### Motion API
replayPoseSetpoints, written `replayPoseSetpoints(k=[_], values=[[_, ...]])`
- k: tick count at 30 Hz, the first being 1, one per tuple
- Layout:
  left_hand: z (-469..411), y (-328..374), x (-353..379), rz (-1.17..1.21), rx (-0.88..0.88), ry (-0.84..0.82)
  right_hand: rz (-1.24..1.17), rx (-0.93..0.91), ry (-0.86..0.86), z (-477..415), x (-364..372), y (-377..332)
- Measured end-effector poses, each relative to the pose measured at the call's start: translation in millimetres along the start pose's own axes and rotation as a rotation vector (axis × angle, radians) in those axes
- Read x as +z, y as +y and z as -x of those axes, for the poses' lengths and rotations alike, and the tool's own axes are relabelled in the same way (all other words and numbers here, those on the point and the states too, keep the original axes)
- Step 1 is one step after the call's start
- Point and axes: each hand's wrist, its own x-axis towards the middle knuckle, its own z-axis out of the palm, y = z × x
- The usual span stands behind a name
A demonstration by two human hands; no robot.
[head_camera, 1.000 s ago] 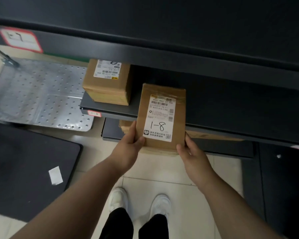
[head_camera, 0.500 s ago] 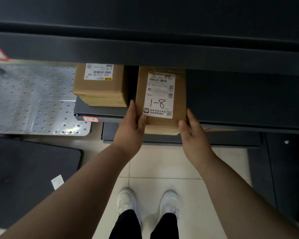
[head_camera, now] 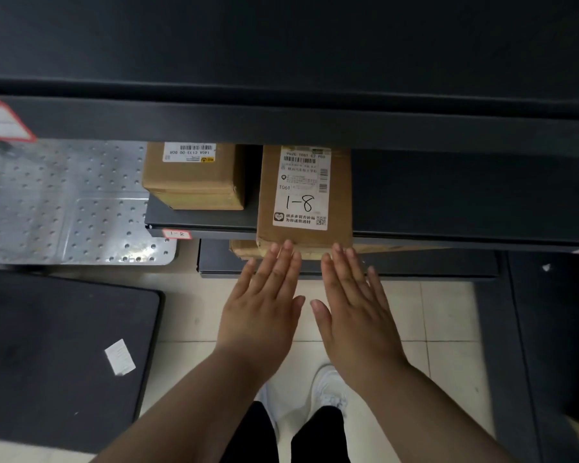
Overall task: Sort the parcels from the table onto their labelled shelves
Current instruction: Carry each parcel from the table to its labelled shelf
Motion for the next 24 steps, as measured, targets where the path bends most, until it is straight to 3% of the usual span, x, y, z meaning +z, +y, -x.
replayPoseSetpoints(k=[9, 24], values=[[-30, -3, -10, -0.048, -0.053, -0.077, 0.046, 0.002, -0.185, -36, -8, 10], [-81, -14, -22, -0.109, -0.099, -0.182, 0.104, 0.016, -0.246, -92, -26, 21]])
